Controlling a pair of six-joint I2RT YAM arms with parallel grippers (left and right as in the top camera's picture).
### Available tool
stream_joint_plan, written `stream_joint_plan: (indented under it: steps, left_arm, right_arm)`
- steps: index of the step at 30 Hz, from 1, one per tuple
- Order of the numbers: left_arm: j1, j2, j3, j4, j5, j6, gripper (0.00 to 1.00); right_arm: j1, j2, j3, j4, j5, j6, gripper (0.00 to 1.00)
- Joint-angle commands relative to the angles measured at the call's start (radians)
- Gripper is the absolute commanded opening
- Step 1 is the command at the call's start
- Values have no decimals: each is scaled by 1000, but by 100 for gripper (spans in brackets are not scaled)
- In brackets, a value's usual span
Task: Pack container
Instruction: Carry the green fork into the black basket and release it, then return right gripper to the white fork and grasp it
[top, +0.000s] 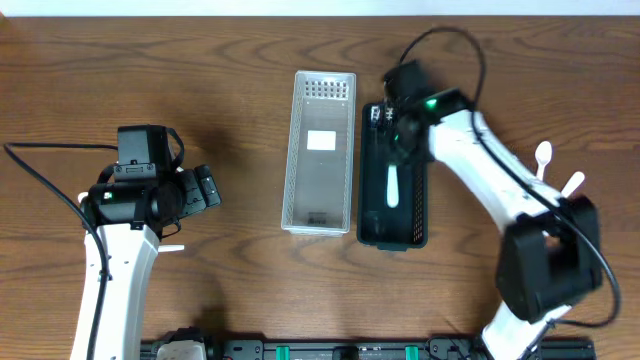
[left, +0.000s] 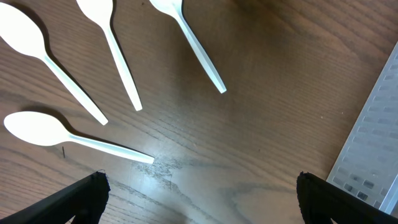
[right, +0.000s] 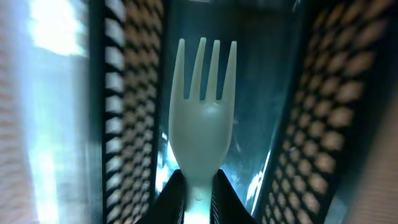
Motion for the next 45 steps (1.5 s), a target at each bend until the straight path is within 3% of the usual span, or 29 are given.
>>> stream_joint_plan:
  steps: [1,3,5,6,9,10,15,17,20,27,36,45]
  left_arm:
    - [5,6,22,-3,-9,17,98]
    - [5,6,22,-3,-9,17,98]
    - [5,6,22,-3,-9,17,98]
    - [5,6,22,-3,-9,17,98]
    - [5,6,22,-3,-9,17,98]
    - [5,6,22,-3,-9,17,98]
    - [5,6,22,-2,-9,17,98]
    - [5,6,22,-3,-9,17,98]
    - [5,6,22,-3,-9,17,98]
    - [5,6,22,-2,-9,17,98]
    - [5,6,22,-2,-9,17,98]
    - [5,6,22,-2,-9,17,98]
  right_arm:
    - [13,5,-11,8,19,37,7]
    - [11,-2,-7,17,19,37,28]
    - [6,-8,8,22,18,32,33]
    - [1,-11,21,21,11,16,41]
    - [-18,-34,82,-21,10,-44,86]
    - [-28,-43,106,-39,15,-63,89]
    - [-149,-118,232,-120,84,-75,93]
    - [-214,-146,240,-126,92,-75,99]
    - [-339,-162,240,-166,109,-88,99]
    - [-567,-117,129,-215,109,-288,99]
    - [-639,-98,-171,21,78,-361,99]
    - [-639,-98,-352,213,34,-416,99]
